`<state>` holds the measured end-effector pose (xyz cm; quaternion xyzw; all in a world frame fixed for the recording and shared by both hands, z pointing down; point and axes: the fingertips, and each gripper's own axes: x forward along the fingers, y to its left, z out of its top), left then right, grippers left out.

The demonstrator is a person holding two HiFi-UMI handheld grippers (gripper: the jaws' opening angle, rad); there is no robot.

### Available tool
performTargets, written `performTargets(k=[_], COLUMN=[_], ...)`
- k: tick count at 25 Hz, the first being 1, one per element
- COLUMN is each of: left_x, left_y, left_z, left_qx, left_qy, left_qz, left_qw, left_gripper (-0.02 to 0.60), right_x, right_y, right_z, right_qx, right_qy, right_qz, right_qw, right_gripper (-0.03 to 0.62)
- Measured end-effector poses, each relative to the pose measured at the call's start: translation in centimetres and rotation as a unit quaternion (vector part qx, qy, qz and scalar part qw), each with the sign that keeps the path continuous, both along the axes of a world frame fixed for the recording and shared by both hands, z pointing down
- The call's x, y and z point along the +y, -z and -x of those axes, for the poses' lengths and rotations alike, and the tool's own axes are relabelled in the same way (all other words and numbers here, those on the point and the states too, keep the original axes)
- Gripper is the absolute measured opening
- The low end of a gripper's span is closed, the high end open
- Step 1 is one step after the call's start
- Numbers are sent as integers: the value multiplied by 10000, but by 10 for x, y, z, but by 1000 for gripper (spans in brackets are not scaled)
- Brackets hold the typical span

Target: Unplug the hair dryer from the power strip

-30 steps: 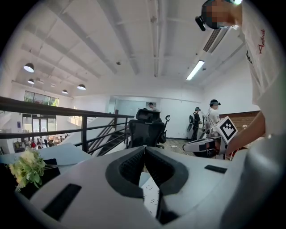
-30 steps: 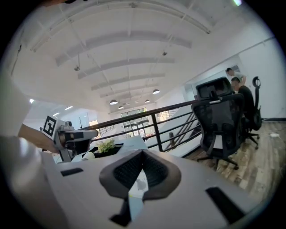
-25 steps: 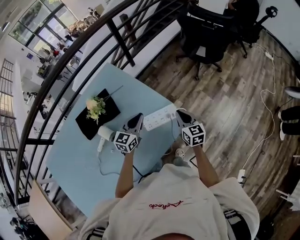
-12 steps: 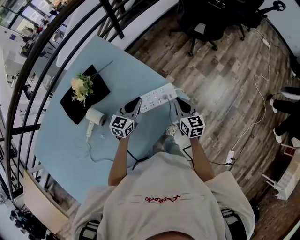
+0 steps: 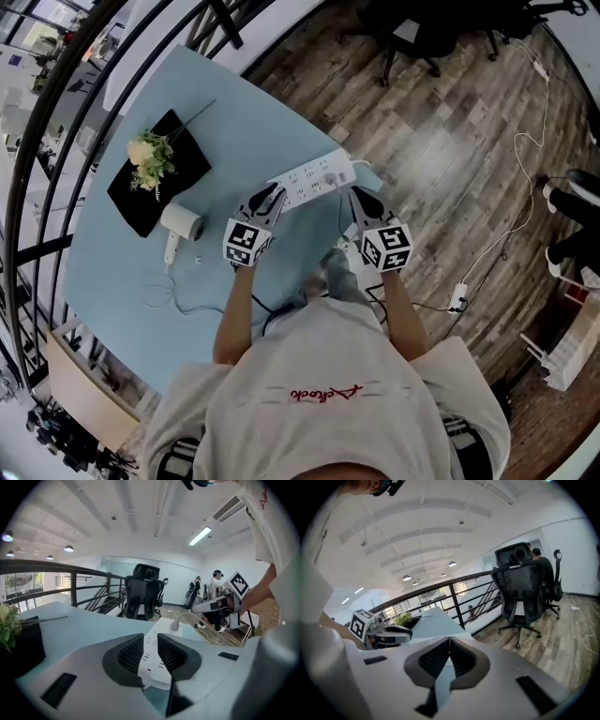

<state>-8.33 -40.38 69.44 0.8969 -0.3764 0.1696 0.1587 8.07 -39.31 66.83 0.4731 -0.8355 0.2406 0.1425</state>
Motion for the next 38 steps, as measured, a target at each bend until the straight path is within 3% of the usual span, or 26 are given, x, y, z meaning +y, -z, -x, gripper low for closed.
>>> performTargets(k=[2, 7, 19, 20, 22, 24, 28, 38], left_x=[0, 2, 1, 0, 0, 0, 0, 1], left_y=[-7, -28, -35, -35, -35, -35, -35, -36], left_z=[-2, -6, -6, -6, -6, -6, -5, -6], left_qx=[-54, -402, -641, -639, -627, -617, -623, -615], left_qy=[-17, -206, -175, -172, -168, -162, -144, -128], left_qz=[55, 81, 46, 44, 40, 40, 46, 70], left_qw=[10000, 9989, 9978, 9978, 9979, 9980, 9979, 9980], left_gripper=[114, 146, 150, 150, 150, 150, 150, 150], right_x=[0, 2, 4, 3, 3, 5, 11, 4], right_y=[-1, -11, -6, -3, 2, 4, 0, -14], right_z=[0, 0, 0, 1, 5, 9, 16, 40], right_qx=[-41, -70, -188, -260, -404, -436, -273, 118], right_qy=[-3, -11, -35, -15, 37, 87, 221, 386], right_qz=[9, 104, -39, -96, -203, -264, -215, -75], right_qw=[10000, 9999, 9998, 9996, 9990, 9987, 9992, 9992], right_gripper=[18, 18, 20, 26, 178, 216, 245, 247])
